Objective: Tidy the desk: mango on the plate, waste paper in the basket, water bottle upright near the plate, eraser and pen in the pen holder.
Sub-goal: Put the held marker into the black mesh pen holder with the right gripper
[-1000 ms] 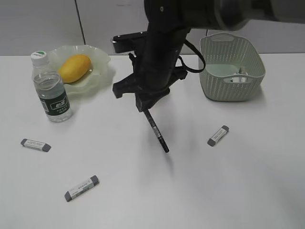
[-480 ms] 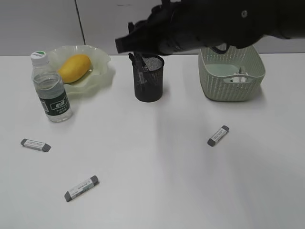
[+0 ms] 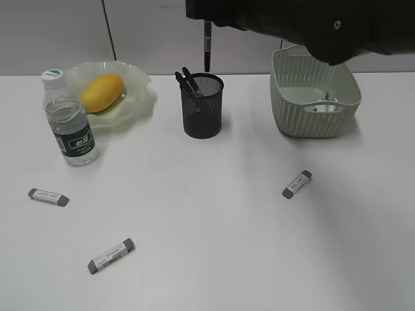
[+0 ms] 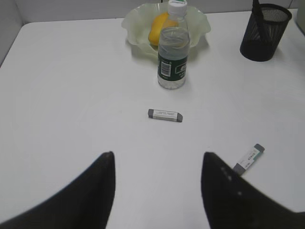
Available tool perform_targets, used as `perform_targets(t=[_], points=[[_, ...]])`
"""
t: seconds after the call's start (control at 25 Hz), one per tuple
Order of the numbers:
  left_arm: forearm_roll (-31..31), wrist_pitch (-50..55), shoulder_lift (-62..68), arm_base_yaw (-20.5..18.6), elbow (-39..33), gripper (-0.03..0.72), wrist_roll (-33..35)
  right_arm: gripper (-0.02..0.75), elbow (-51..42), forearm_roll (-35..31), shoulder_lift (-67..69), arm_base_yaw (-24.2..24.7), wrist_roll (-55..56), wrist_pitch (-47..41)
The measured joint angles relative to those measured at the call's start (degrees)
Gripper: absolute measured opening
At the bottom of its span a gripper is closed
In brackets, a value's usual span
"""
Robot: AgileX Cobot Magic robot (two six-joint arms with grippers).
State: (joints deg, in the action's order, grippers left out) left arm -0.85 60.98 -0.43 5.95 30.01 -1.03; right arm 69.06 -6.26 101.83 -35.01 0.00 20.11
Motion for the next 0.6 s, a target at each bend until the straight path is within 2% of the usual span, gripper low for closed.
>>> perform_targets(t=[0.24, 0.6], points=[[0.0, 0.0, 0.0, 0.0, 0.0, 0.42, 0.0, 0.148, 3.9, 0.0, 7.6, 4.4, 0.0, 2.7], [0.0, 0.0, 0.0, 0.0, 0.0, 0.415, 0.0, 0.148, 11.1, 0.9, 18.4, 4.9, -0.6, 3.5]])
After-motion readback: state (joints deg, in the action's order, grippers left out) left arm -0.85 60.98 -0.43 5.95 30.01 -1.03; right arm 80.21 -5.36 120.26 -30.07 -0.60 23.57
